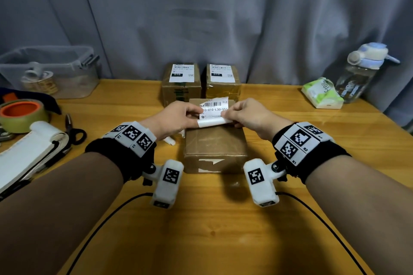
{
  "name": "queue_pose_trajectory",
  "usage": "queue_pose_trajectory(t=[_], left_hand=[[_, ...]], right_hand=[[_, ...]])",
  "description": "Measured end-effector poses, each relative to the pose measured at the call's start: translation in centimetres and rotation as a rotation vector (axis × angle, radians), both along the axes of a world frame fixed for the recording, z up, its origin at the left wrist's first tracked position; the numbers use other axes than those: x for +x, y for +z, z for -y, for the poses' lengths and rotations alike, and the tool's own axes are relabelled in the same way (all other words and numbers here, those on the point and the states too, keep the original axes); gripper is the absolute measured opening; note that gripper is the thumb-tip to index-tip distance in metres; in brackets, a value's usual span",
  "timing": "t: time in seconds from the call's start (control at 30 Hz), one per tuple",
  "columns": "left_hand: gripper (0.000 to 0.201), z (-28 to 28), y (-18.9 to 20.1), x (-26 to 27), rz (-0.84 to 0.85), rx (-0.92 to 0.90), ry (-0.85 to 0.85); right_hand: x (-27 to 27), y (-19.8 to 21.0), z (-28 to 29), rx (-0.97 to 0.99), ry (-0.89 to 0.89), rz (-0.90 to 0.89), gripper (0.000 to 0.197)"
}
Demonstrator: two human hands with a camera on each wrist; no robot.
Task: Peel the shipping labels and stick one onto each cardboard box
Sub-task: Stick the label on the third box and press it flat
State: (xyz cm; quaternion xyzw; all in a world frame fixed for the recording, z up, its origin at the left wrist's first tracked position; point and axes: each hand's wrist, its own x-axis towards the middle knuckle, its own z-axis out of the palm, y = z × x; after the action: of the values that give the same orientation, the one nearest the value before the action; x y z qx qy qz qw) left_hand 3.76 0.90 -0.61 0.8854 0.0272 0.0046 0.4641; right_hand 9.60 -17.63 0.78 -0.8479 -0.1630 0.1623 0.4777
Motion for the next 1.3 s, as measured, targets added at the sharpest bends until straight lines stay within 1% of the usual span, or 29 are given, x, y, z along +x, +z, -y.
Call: queue_pose_trajectory(t=[0.27,0.33,0.5,0.57,0.63,0.73,0.8,0.87,0.93,0.97,1.0,1.07,1.17,1.3], left_hand=[[0.052,-0.1,0.3,-0.3,0.017,0.178,-0.035],[0.05,-0.1,0.3,-0.3,0.025,0.252,-0.043],[0.044,-0.6,-0.3,0.0,-0.014,0.433,-0.047],[0.041,-0.7,-0.5,-0.1,-0.019,0.469,-0.01],[0.037,-0.7,-0.4,-0.2,-0.001,0.491,-0.003],[0.031,-0.5,-0.3,-0.3,0.026,0.534,-0.069],[0.03,0.0,-0.3,-0.1,0.046,0.583,-0.128],[0.03,0.1,-0.2,0.1,0.066,0.647,-0.157],[0.033,-0.6,0.0,-0.1,0.061,0.696,-0.137],[0.033,-1.2,0.0,-0.2,0.061,0.71,-0.112],[0.033,-1.7,0.1,-0.3,0.061,0.716,-0.086],[0.034,-1.8,-0.1,-0.3,0.061,0.709,-0.051],[0.034,-0.1,-0.4,0.1,0.096,0.737,-0.084],[0.033,-0.7,-0.4,0.1,0.079,0.75,-0.095]], right_hand=[[-0.8,-0.7,-0.1,-0.116,0.026,0.14,0.025],[-0.8,-0.5,0.0,-0.102,0.033,0.135,0.024],[-1.1,-0.2,0.6,-0.082,0.089,0.105,0.013],[-1.3,0.0,0.9,-0.078,0.117,0.089,0.009],[-1.5,0.2,1.3,-0.071,0.146,0.071,0.01],[-1.7,0.2,1.4,-0.088,0.223,0.059,0.005],[-1.7,0.1,1.2,-0.122,0.277,0.082,0.01],[-1.3,-0.1,1.1,-0.143,0.287,0.136,0.024],[-0.9,-0.4,1.5,-0.18,0.28,0.197,0.043],[-0.7,-0.4,1.9,-0.21,0.272,0.227,0.046],[-0.6,-0.4,2.2,-0.235,0.261,0.249,0.043],[-0.8,-0.1,1.9,-0.225,0.241,0.241,0.033],[-0.9,0.0,0.7,-0.14,0.244,0.226,0.027],[-0.6,-0.3,0.9,-0.024,0.201,0.183,0.008]])
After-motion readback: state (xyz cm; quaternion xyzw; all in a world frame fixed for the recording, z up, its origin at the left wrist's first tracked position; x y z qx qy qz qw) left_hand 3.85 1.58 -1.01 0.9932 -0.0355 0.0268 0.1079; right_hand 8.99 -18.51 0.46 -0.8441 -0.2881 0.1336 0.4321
